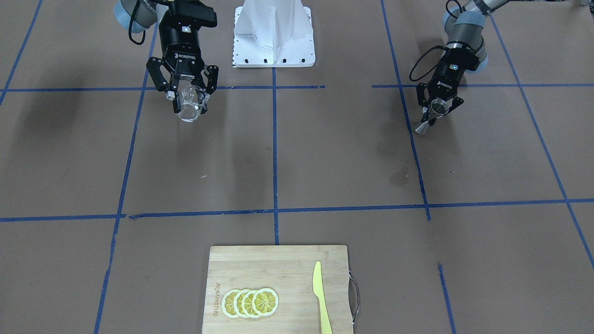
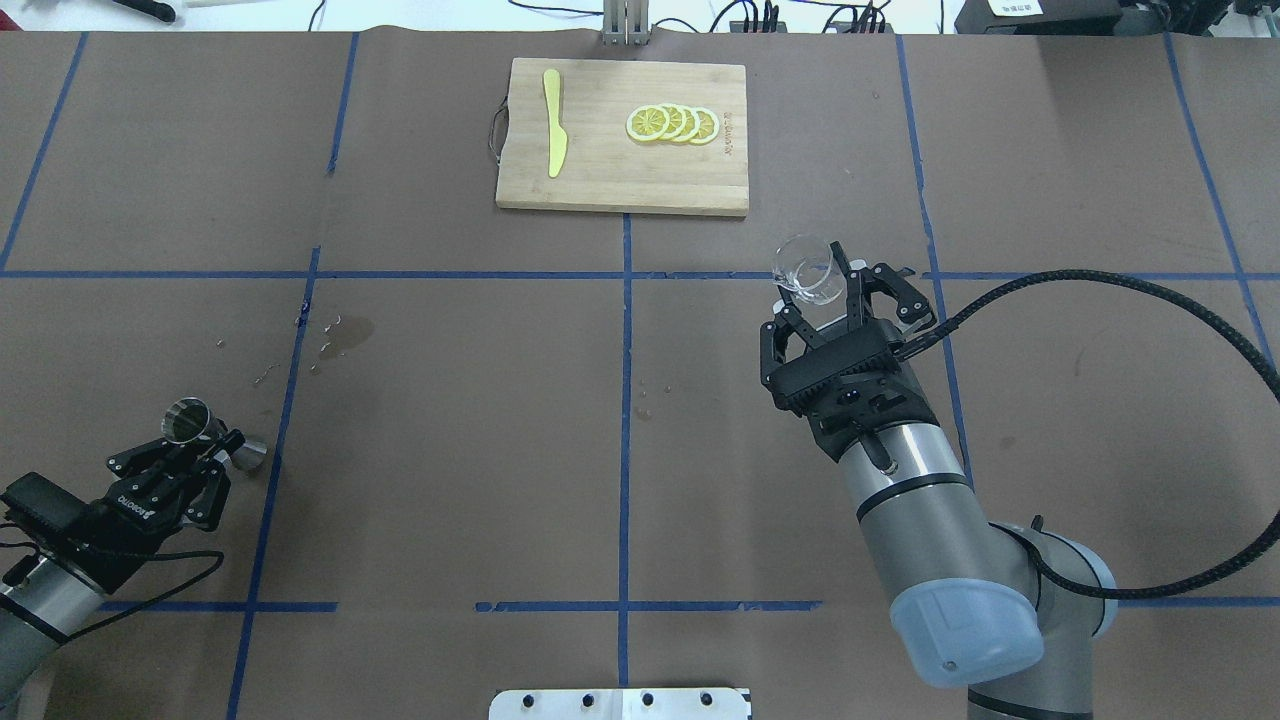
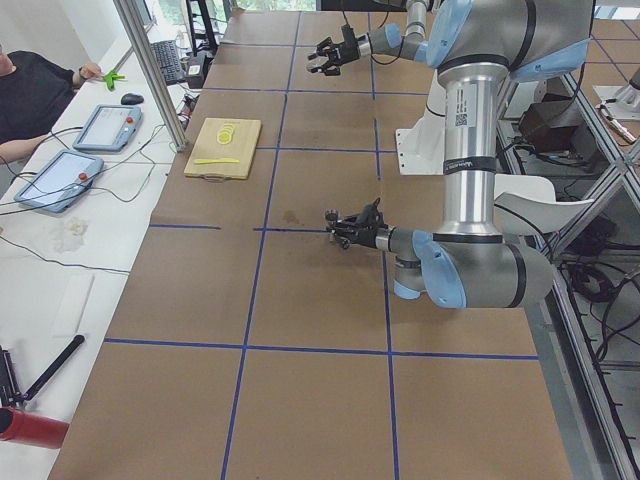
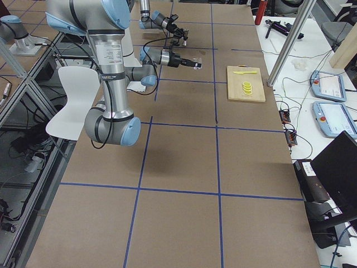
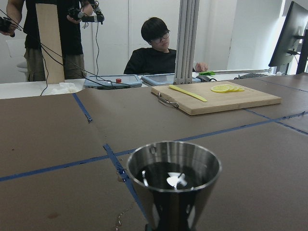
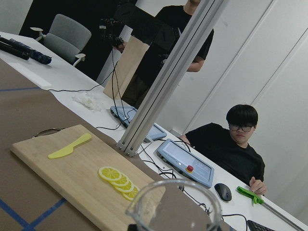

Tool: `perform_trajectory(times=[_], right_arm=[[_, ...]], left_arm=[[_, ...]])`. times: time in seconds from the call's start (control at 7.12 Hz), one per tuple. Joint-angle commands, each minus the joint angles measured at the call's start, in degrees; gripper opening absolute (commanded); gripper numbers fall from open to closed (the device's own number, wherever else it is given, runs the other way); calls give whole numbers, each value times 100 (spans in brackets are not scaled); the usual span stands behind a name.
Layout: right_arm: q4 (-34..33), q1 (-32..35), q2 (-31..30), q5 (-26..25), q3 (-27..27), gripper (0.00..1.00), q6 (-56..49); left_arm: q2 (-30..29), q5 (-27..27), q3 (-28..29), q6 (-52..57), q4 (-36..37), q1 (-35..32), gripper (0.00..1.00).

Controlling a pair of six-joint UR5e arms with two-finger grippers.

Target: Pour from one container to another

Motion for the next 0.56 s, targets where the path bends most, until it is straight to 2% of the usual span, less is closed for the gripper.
perform_trajectory(times=[0.0, 0.42], right_arm=[[0, 0, 0, -7, 0, 0, 0], [0, 0, 0, -7, 9, 0, 0]], left_arm=[[-40, 0, 1, -1, 48, 0, 0], [-40, -9, 1, -1, 136, -9, 0]])
